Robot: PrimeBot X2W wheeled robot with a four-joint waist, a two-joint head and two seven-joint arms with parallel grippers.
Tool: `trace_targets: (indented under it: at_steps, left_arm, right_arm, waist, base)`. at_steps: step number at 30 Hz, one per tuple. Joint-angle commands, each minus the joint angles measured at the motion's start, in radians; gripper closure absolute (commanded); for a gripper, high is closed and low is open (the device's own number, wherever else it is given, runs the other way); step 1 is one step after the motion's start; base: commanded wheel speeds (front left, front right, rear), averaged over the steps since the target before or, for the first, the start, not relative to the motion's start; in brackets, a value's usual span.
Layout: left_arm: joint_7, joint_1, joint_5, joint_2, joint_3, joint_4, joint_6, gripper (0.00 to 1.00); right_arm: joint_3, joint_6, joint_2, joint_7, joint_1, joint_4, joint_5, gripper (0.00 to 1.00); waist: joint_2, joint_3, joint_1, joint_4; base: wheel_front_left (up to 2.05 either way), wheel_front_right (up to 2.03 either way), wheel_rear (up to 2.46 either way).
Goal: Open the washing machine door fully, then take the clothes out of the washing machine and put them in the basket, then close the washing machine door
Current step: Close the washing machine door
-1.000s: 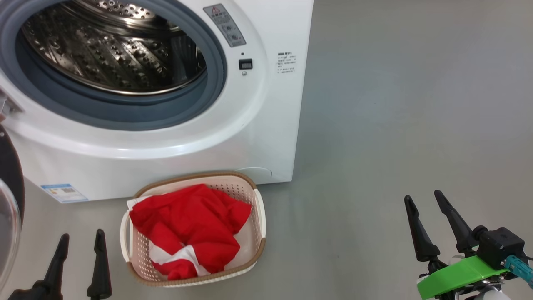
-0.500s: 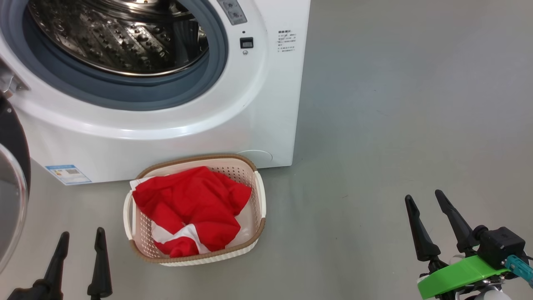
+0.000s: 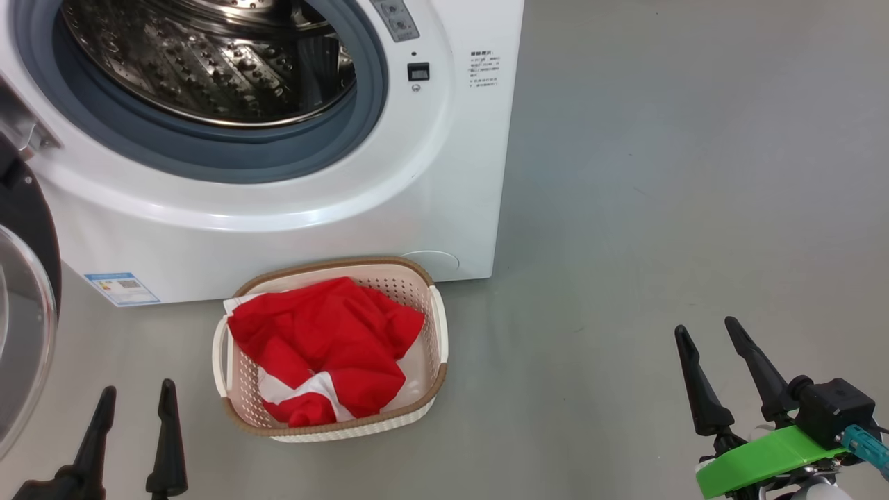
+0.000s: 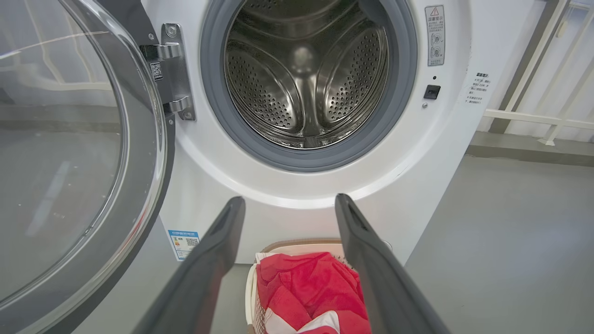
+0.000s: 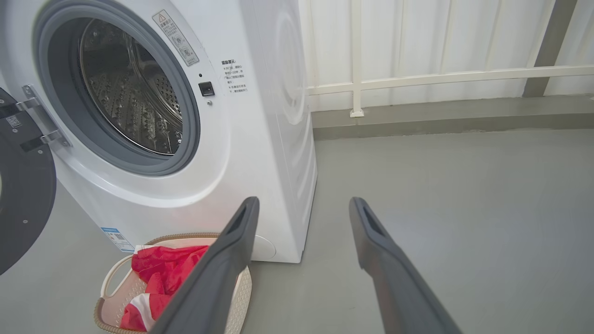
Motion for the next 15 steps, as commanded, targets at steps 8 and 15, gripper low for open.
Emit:
trace_targets:
  at_steps: [8,15]
  left_arm:
    - [-0.009,-0.028,-0.006,-0.005,0.051,-0.011,-0.003,0.00]
    - [-0.009,-0.018,-0.017,-0.021,0.060,0.001,-0.003,0.00]
  right_arm:
    - [0.045,0.002,-0.016,-0.005,-0.016,-0.018,-0.008,0.00]
    - [0.085,0.002,-0.028,-0.005,-0.032,-0.009,-0.005,0.00]
  waist:
    - [0.0000,-0.007,0.0000,0.026]
    - [0.0000,-0.006,0.0000,0.089]
  base:
    - [0.00,0.00,0.00]
    - [0.00,0.00,0.00]
